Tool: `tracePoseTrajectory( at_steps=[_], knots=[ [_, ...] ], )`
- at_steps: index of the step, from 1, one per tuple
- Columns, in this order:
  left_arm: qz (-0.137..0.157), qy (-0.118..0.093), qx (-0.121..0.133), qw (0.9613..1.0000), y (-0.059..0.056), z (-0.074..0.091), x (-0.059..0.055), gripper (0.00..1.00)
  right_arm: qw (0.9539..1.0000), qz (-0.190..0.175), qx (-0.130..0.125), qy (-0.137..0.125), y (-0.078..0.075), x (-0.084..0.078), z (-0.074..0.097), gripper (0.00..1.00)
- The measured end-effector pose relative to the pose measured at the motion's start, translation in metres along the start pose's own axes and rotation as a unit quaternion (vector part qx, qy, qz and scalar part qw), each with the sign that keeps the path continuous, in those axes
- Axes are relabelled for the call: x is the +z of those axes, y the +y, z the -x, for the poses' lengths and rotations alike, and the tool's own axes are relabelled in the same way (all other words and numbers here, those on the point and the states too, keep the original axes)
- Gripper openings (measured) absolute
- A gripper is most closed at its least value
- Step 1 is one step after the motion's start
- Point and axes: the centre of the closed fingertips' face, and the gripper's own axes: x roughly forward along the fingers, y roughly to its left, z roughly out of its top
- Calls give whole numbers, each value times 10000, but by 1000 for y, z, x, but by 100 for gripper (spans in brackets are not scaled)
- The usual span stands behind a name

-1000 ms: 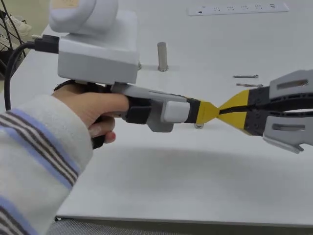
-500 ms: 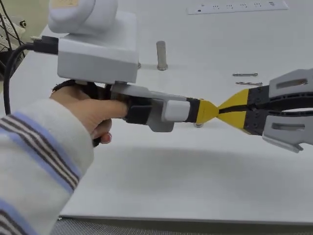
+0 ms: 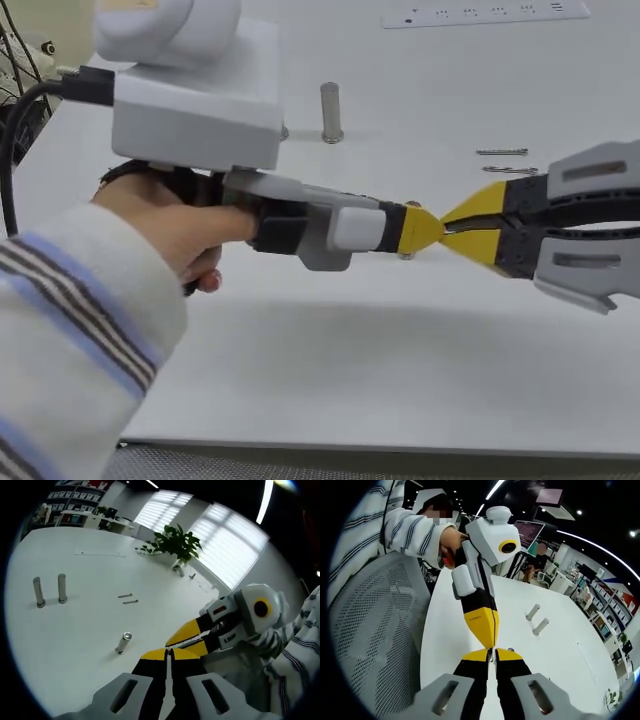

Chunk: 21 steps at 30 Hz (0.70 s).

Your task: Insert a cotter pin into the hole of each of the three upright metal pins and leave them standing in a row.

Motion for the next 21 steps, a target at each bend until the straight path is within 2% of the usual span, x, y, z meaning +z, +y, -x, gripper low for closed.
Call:
tracePoseTrajectory(
  at_steps=[2, 8, 13, 15, 17, 21],
  knots=[
    [-26, -1, -17, 10000, -3, 0, -1, 0, 10000, -19, -35, -18, -3, 0, 0, 6],
    [-332, -24, -61, 9994, -16, -2, -2, 0, 9997, -242, 18, -71, -5, -2, 3, 12],
    [-711, 10, -69, 9974, -24, -1, -2, 0, 9974, -698, 141, -72, -3, -9, 5, 15],
    [-980, 3, -141, 9951, -29, 0, -1, 0, 9949, -962, 293, -106, 0, -12, 5, 14],
    [-1160, 7, -205, 9930, -33, 1, -1, 0, 9941, -1024, 312, -188, -1, -12, 6, 15],
    [-1463, 41, -239, 9889, -33, 2, -2, 0, 9884, -1381, 574, -255, 7, -11, 7, 14]
  ],
)
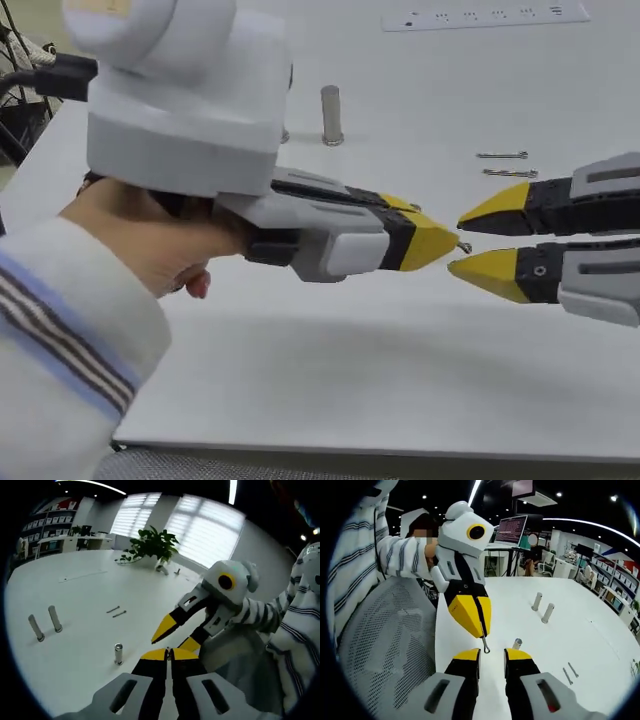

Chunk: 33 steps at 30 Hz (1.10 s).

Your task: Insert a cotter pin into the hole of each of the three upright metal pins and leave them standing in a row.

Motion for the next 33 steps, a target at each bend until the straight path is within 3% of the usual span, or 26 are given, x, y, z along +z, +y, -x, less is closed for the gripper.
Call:
tracePoseTrajectory(
  at_steps=[9, 18, 26, 33],
  knots=[
    [-796, 183, -123, 9966, -5, 3, -5, 0, 9966, -687, 409, -215, 10, -1, 2, 9],
    [-1213, 301, -255, 9918, -8, 4, -9, 0, 9933, -855, 706, -317, 22, 2, 1, 6],
    [-1390, 312, -291, 9894, -8, 2, -10, 0, 9919, -955, 792, -289, 27, 1, 0, 0],
    [-1482, 402, -282, 9877, -5, 4, -14, 0, 9932, -814, 786, -284, 28, 0, 1, 0]
  ],
)
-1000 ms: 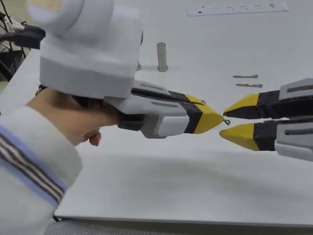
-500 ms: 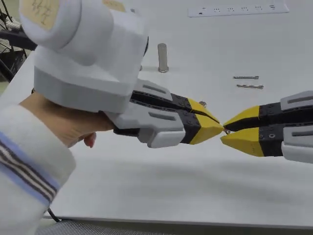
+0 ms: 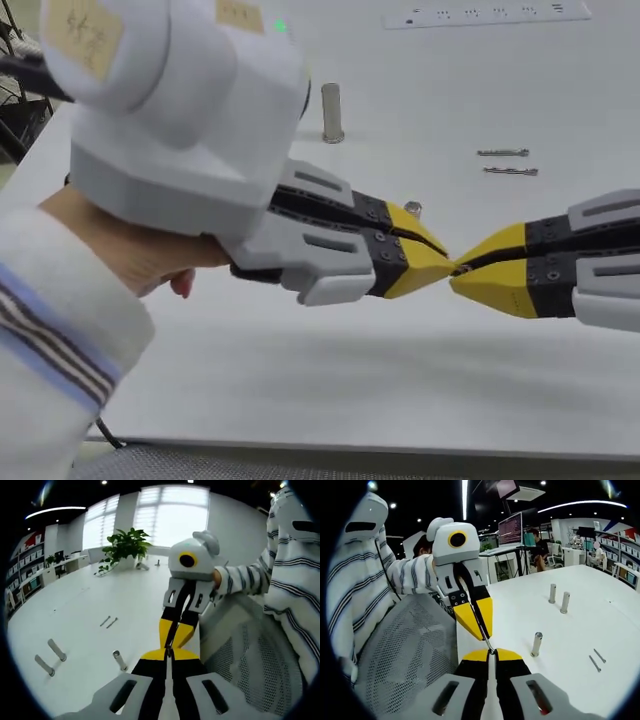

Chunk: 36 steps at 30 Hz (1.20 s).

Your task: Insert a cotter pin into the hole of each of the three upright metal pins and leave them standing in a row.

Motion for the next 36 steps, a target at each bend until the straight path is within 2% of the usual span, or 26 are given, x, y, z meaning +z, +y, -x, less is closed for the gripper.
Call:
tracePoseTrajectory(
  at_steps=[5, 13, 19, 25, 29, 32, 36],
  knots=[
    [13, 10, 12, 10000, 2, 0, 0, 0, 9999, 126, -45, -48, -2, 2, 2, 0],
    [69, 72, -8, 9999, 1, -3, -3, 0, 9995, 323, -51, 24, -4, 0, 3, 0],
    [-51, 219, 12, 9997, 1, -5, -8, 0, 9983, 565, -85, 88, -6, -2, 3, 0],
    [-85, 177, -17, 9998, 2, -7, -8, 0, 9967, 783, -99, 205, -6, -4, 2, 0],
    [-361, 147, -46, 9992, 2, -8, -7, 0, 9955, 892, -102, 295, -7, -5, 2, 0],
    [-281, 129, -39, 9995, 5, -10, -9, 0, 9951, 918, -110, 361, -9, -7, 2, 0],
    [-344, 153, 25, 9993, 9, -10, -12, 3, 9941, 973, -158, 458, -13, -10, 3, 0]
  ],
)
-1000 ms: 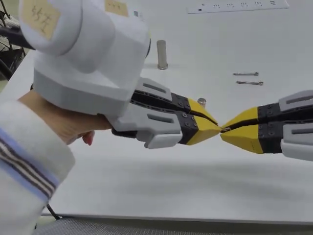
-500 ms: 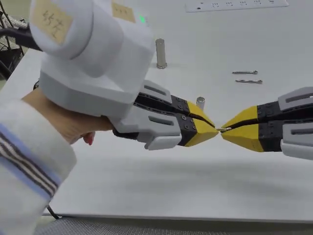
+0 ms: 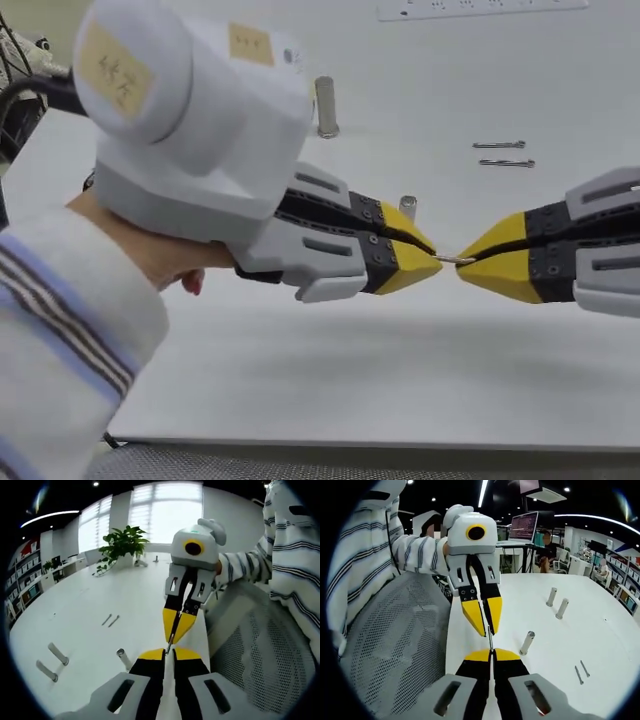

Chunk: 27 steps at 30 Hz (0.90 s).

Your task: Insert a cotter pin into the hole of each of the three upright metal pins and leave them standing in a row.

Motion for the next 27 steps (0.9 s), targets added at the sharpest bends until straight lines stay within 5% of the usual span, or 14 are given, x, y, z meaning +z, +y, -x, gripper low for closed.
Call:
tracePoseTrajectory(
  at_steps=[5, 17, 27],
  knots=[
    [53, 45, 222, 9997, 13, 0, -5, 17, 9997, 17, -174, 150, -19, -5, 5, 0],
    [314, 182, 690, 9970, 41, -3, -15, 20, 9968, 144, -402, 670, -58, -24, 6, 0],
    [232, 318, 976, 9945, 66, -9, -20, 17, 9944, 256, -307, 978, -70, -32, -3, 0]
  ],
)
